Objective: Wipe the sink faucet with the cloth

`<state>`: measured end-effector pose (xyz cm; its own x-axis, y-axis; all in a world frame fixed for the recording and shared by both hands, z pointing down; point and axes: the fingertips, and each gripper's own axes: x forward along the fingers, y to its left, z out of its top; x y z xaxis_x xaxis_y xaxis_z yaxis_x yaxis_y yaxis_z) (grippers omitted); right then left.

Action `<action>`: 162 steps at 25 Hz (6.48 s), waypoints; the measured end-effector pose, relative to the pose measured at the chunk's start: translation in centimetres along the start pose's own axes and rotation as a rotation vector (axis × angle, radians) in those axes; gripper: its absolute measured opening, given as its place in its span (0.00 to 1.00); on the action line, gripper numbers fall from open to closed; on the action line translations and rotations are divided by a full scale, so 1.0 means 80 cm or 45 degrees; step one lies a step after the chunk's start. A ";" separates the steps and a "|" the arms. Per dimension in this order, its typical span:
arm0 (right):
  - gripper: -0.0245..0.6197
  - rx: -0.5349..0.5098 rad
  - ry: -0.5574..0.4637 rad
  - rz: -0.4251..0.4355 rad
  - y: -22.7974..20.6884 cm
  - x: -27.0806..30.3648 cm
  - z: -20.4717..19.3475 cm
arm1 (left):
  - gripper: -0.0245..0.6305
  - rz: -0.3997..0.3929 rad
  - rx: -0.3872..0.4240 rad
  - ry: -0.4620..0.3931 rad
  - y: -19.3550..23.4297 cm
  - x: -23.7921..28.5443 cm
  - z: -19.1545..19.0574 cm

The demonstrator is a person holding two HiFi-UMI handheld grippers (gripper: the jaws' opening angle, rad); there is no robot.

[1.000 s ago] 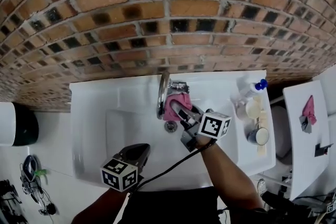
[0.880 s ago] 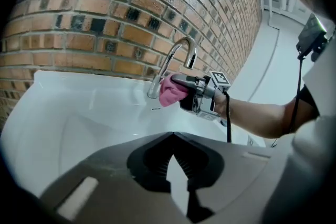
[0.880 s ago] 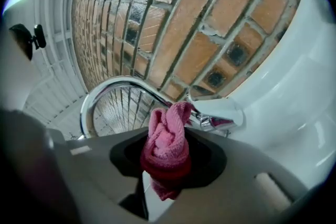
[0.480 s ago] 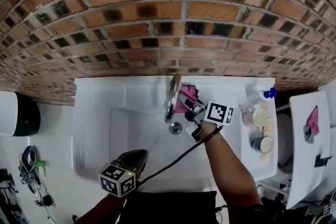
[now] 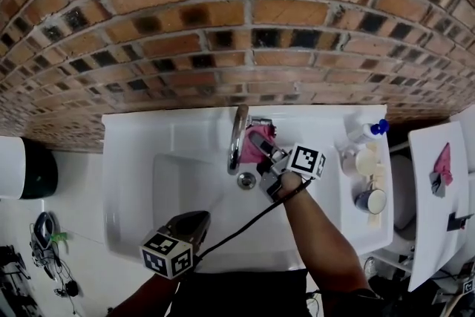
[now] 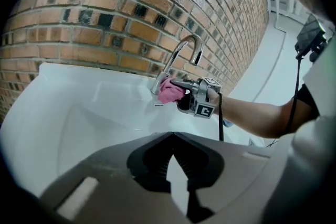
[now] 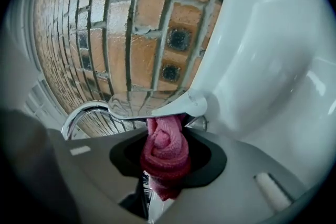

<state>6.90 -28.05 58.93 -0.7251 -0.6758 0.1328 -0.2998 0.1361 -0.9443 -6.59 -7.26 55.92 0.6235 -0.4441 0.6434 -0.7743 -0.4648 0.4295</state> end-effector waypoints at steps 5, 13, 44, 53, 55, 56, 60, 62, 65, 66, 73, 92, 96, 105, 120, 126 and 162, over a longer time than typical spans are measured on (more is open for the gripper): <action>0.26 -0.007 0.060 -0.109 -0.020 -0.005 -0.023 | 0.04 -0.003 0.004 0.011 -0.001 0.000 -0.003; 0.26 0.068 0.004 -0.182 -0.043 0.002 -0.040 | 0.04 0.007 -0.009 0.012 0.003 -0.014 -0.015; 0.26 0.316 -0.462 0.030 0.036 0.014 -0.009 | 0.04 0.022 -0.006 -0.074 0.043 -0.089 -0.034; 0.26 0.196 -0.458 0.132 0.107 0.005 0.022 | 0.04 -0.012 0.024 -0.130 0.026 -0.093 -0.016; 0.26 0.219 -0.453 0.165 0.115 0.007 0.026 | 0.04 -0.015 0.028 -0.138 0.022 -0.094 -0.014; 0.26 0.243 -0.455 0.200 0.119 0.006 0.027 | 0.04 -0.017 0.028 -0.144 0.019 -0.095 -0.012; 0.26 0.311 -0.472 0.403 0.139 -0.003 0.032 | 0.04 -0.013 0.023 -0.149 0.014 -0.096 -0.015; 0.25 0.325 -0.464 0.498 0.150 -0.006 0.035 | 0.04 -0.010 0.013 -0.142 0.012 -0.095 -0.021; 0.25 0.328 -0.445 0.632 0.169 -0.012 0.038 | 0.04 -0.008 0.006 -0.132 0.007 -0.093 -0.027; 0.25 0.331 -0.436 0.663 0.172 -0.013 0.038 | 0.04 -0.008 0.006 -0.131 0.005 -0.092 -0.028; 0.25 0.388 -0.306 0.871 0.192 -0.020 0.027 | 0.04 0.001 0.006 -0.130 -0.004 -0.086 -0.029; 0.24 0.030 0.048 0.880 0.211 -0.048 -0.025 | 0.04 -0.070 0.038 -0.101 -0.021 -0.061 -0.023; 0.24 -0.114 0.141 0.745 0.203 -0.053 -0.041 | 0.04 -0.105 0.055 -0.089 -0.028 -0.050 -0.019; 0.25 -0.656 0.316 0.075 0.171 -0.081 -0.015 | 0.04 -0.086 0.061 -0.096 -0.008 -0.024 0.015; 0.25 -0.572 0.490 -0.029 0.117 0.028 0.093 | 0.04 0.049 -0.117 -0.173 0.004 0.001 0.031; 0.25 -0.532 0.592 -0.051 0.103 0.049 0.086 | 0.04 0.074 -0.175 -0.202 0.004 0.010 0.028; 0.25 -2.030 0.802 -0.602 0.250 0.052 0.025 | 0.04 -0.087 -0.043 -0.261 0.006 -0.079 0.011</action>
<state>-0.85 -29.58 39.97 -0.3973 -0.5604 0.7267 -0.5091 0.7934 0.3336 -10.77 -5.33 51.53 0.6809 -0.5606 0.4713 -0.7305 -0.4747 0.4909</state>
